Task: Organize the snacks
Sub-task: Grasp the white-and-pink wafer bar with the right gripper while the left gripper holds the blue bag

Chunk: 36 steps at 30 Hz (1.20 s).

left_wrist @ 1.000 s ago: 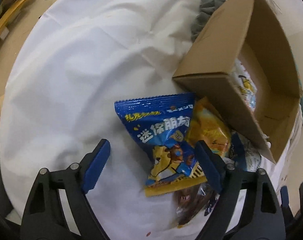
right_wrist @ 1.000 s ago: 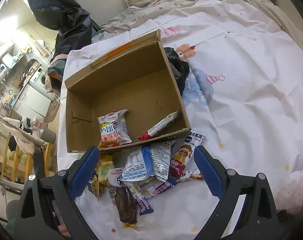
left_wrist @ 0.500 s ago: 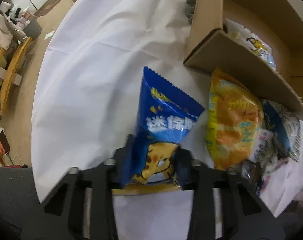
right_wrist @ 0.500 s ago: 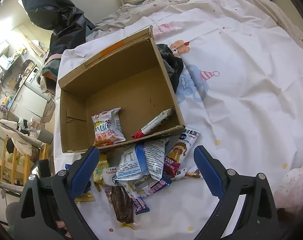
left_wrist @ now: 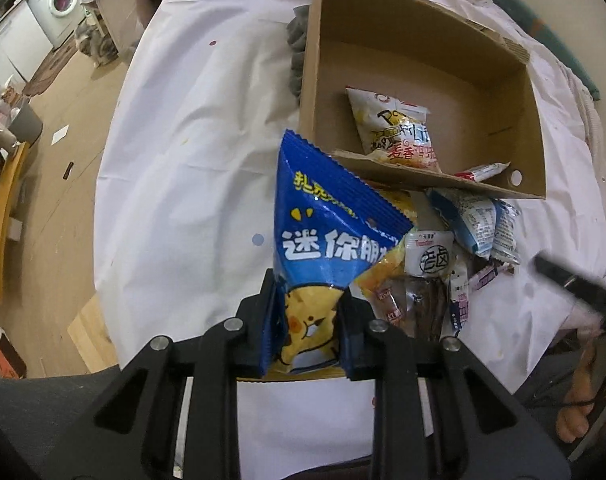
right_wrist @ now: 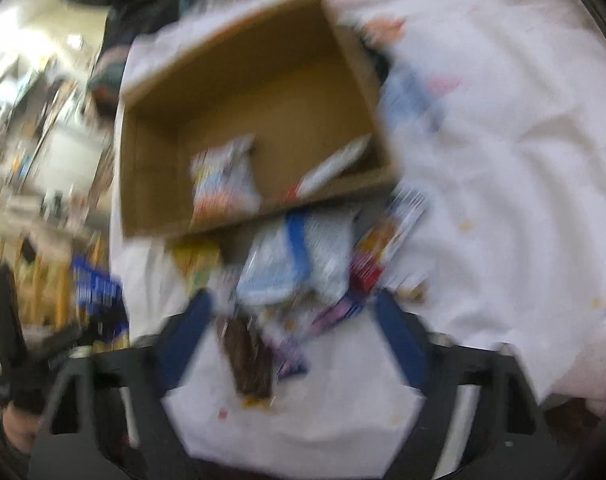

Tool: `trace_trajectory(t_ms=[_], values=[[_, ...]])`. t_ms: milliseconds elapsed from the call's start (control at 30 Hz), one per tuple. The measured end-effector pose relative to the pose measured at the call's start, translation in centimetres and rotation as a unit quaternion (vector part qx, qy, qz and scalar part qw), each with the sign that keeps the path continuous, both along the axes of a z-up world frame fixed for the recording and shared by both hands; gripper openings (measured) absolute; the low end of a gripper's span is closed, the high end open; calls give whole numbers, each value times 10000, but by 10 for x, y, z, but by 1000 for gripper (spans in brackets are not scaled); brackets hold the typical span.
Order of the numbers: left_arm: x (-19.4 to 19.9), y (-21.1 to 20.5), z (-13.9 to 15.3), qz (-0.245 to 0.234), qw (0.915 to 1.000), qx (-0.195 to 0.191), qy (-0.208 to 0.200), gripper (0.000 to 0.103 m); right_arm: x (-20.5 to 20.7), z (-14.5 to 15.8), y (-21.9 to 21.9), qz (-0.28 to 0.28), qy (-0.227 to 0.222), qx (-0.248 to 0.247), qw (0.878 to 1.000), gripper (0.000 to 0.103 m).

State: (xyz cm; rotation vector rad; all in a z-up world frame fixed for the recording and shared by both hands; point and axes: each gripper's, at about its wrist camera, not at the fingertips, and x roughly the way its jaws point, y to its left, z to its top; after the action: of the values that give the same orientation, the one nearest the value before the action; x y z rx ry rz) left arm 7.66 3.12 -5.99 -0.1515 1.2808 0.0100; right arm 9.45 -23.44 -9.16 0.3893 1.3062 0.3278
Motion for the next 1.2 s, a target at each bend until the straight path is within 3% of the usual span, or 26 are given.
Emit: trace_trajectory(t_ms=[100, 433, 600, 700, 833, 1200], values=[[-2, 3, -13, 172, 9998, -86, 53, 22, -1, -21, 19, 327, 312, -201, 9988, 49], [4, 5, -24, 248, 9995, -174, 61, 22, 1, -53, 51, 840, 737, -620, 9918, 43], [2, 7, -21, 265, 9994, -239, -12, 22, 2, -64, 57, 954, 808, -772, 9891, 33], [3, 8, -21, 295, 9993, -207, -26, 22, 0, -60, 61, 990, 678, -737, 9900, 18], [3, 13, -25, 365, 9993, -122, 16, 22, -2, -51, 57, 925, 655, -416, 9927, 18], [2, 13, -28, 401, 9992, -10, -70, 22, -17, -8, 72, 1412, -123, 267, 9896, 18]])
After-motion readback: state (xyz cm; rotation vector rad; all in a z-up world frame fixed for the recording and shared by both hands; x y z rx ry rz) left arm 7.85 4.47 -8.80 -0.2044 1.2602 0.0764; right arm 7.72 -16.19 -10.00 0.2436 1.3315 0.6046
